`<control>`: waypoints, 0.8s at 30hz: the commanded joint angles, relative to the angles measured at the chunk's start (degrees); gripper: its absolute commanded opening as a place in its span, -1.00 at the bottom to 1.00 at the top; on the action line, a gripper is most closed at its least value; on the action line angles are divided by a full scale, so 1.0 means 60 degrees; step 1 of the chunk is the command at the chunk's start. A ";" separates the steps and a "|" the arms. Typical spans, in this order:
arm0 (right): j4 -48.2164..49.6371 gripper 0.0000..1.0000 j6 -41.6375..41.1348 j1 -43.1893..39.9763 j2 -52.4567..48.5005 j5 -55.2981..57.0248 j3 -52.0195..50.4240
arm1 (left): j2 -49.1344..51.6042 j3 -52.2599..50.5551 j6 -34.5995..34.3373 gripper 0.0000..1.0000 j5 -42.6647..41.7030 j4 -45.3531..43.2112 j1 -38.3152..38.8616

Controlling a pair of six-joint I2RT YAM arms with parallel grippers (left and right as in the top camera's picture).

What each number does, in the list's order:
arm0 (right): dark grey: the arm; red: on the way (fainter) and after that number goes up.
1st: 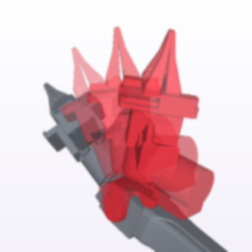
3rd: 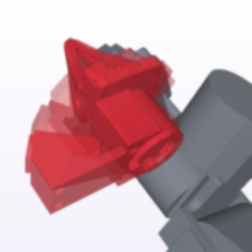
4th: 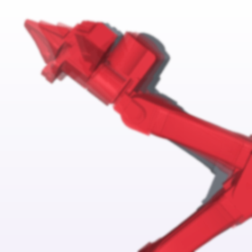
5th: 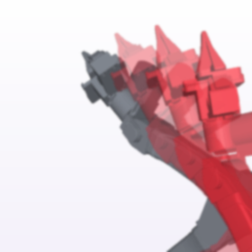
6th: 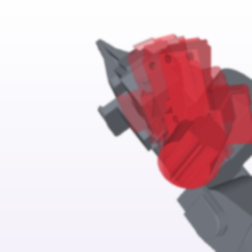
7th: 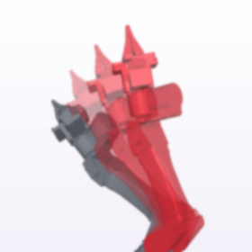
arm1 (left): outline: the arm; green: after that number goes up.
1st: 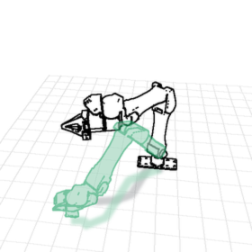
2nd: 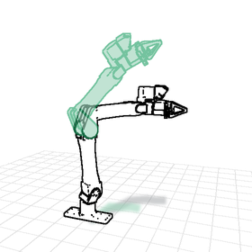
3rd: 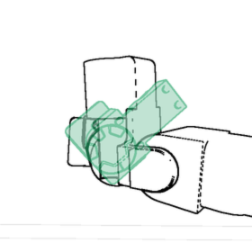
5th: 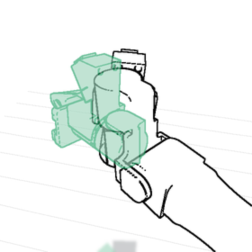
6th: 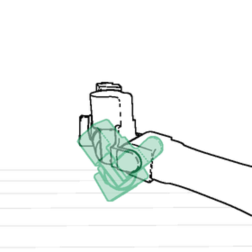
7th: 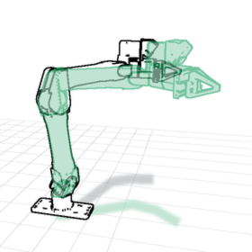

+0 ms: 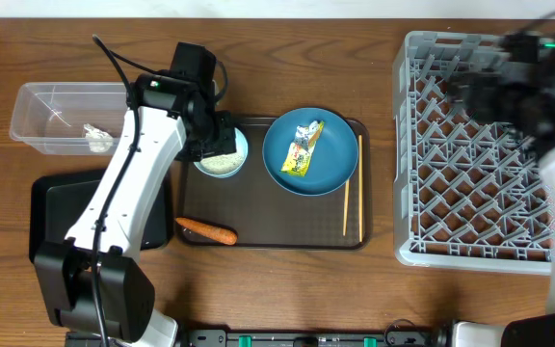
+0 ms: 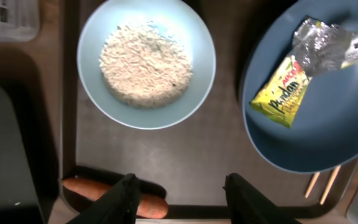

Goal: Sort waste into correct bins and load items into the dishwasher rack
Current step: 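Grasp the yellow snack wrapper on the teal plate with the left gripper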

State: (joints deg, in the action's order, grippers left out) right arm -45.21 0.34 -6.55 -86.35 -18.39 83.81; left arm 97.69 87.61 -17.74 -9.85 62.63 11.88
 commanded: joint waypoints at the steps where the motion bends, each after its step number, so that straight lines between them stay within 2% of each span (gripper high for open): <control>1: -0.0007 0.98 0.0153 0.1045 -0.0306 -0.0503 0.0084 | -0.0280 0.0044 0.0091 -0.04 0.0295 -0.0011 -0.0284; 8: 0.0095 0.90 -0.0612 0.3016 -0.1231 0.1337 0.0084 | -0.0280 0.0044 0.0095 0.03 0.0284 -0.0240 -0.0838; 11: 0.0102 0.96 -0.1683 0.3330 -0.1300 0.2583 0.0084 | -0.0280 0.0044 0.0186 0.09 0.0251 -0.0678 -0.0725; 18: -0.0153 0.98 -0.2437 0.3038 -0.1177 0.3271 0.0087 | -0.0204 0.0044 0.1461 0.23 0.0266 -0.2597 0.0452; 20: -0.0390 0.98 -0.2827 0.2838 -0.1173 0.3701 0.0087 | -0.0084 0.0044 0.1563 0.30 0.0259 -0.3195 0.0838; 24: -0.0634 0.98 -0.3330 0.2371 -0.1162 0.4422 0.0087 | 0.0313 0.0044 0.1563 0.31 0.0259 -0.3891 0.1475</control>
State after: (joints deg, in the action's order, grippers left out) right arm -48.60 -14.96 9.89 -94.45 2.20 83.81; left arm 97.78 87.61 -10.35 -8.67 40.40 18.85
